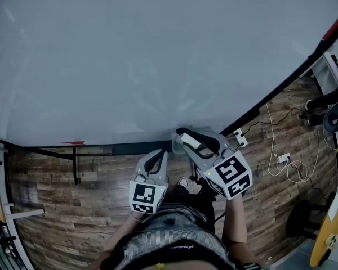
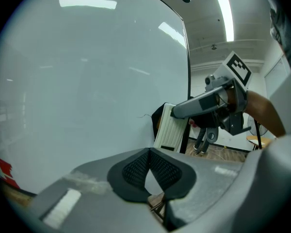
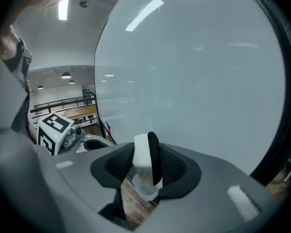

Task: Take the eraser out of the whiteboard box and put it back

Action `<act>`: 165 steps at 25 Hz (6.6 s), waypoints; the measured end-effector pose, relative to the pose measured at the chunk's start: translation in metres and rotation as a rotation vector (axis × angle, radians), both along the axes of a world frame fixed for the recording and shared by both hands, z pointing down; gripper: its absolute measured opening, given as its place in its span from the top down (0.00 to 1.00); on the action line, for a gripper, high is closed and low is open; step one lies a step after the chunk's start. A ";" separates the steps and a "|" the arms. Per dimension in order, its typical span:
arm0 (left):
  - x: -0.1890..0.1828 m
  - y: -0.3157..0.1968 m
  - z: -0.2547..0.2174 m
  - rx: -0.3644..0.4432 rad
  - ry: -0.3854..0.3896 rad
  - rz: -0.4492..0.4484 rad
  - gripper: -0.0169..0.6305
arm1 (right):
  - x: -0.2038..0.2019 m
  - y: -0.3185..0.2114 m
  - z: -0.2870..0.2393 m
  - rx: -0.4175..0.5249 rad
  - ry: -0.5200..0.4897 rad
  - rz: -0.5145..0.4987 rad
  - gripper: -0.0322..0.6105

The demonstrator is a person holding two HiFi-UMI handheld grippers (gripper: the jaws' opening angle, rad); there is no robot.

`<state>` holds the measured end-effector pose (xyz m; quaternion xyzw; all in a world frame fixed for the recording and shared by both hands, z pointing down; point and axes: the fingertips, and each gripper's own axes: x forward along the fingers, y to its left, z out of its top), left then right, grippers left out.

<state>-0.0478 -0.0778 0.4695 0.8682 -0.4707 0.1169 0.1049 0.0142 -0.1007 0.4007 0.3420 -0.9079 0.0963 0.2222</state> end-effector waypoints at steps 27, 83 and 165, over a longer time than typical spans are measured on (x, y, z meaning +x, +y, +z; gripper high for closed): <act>-0.006 -0.004 0.006 -0.024 -0.013 -0.015 0.97 | -0.006 -0.013 0.079 -0.100 0.038 -0.027 0.70; -0.014 -0.013 0.013 -0.042 -0.023 -0.017 0.97 | -0.013 -0.015 0.128 -0.100 0.078 -0.034 0.69; 0.006 -0.001 -0.097 0.195 0.110 0.016 0.97 | -0.039 0.027 -0.055 0.382 -0.289 0.103 0.95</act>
